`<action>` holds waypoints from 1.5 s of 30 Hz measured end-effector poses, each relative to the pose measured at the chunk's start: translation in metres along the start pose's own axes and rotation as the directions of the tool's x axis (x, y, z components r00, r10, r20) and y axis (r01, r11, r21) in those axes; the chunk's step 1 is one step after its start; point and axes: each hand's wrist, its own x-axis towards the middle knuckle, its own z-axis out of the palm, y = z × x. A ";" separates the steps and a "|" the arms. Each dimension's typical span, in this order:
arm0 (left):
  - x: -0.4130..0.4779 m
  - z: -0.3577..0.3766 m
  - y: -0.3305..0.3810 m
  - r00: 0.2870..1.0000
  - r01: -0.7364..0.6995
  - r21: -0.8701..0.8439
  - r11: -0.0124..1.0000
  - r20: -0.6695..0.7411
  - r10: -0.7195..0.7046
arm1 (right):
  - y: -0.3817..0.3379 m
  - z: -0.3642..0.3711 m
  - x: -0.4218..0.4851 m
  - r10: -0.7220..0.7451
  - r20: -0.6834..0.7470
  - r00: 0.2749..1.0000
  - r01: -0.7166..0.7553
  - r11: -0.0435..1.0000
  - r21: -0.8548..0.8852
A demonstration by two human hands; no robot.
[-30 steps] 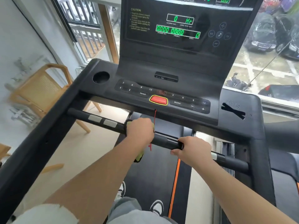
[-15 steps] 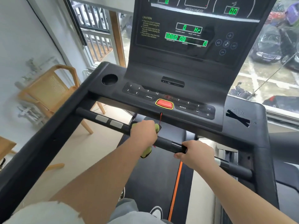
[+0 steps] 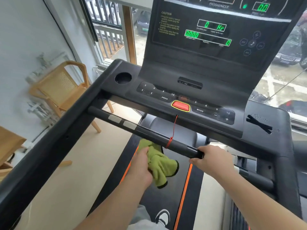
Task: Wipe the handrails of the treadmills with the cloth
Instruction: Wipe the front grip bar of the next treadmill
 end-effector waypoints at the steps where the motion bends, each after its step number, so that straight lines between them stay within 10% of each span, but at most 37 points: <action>1: 0.002 0.016 0.005 0.999 0.035 -0.045 0.998 0.015 -0.034 | 0.000 0.001 0.000 0.005 0.000 1.000 -0.005 1.000 0.000; 13: -0.036 0.023 0.013 0.994 0.077 0.196 0.978 0.055 -0.090 | -0.005 -0.006 -0.003 0.005 0.015 1.000 -0.005 1.000 -0.017; 16: -0.064 0.015 0.022 0.991 -0.095 0.331 0.939 -0.059 0.121 | -0.004 -0.007 -0.004 0.003 0.030 1.000 -0.003 1.000 -0.008; 18: -0.080 0.030 0.037 0.934 -0.309 0.495 0.812 -0.002 0.357 | -0.004 -0.007 -0.004 0.003 0.028 1.000 -0.004 1.000 0.015; 21: -0.093 0.067 0.045 0.743 -0.603 0.737 0.307 0.379 0.551 | 0.002 -0.006 -0.003 0.011 0.025 1.000 -0.013 0.997 0.070; 23: -0.075 0.082 0.025 0.623 -0.646 0.750 -0.145 0.627 0.468 | 0.010 -0.007 -0.002 0.005 0.051 0.999 -0.012 0.992 0.126; 27: -0.027 0.087 -0.032 0.756 -0.457 0.614 -0.644 0.650 0.083 | 0.046 -0.015 -0.014 0.047 0.059 0.997 -0.053 0.993 0.101; 31: -0.026 0.122 -0.036 0.729 -0.390 0.460 -0.798 0.684 0.039 | 0.066 -0.005 -0.029 0.084 0.013 0.996 -0.085 0.990 0.112; 37: 0.000 0.191 -0.024 0.913 -0.275 0.416 -0.867 0.395 -0.100 | 0.064 0.001 -0.028 0.099 -0.019 0.995 -0.096 0.988 0.119; 45: -0.045 0.093 -0.065 0.797 -0.351 0.392 -0.850 0.601 -0.052 | 0.068 0.012 -0.033 0.089 -0.106 0.990 -0.076 0.989 0.125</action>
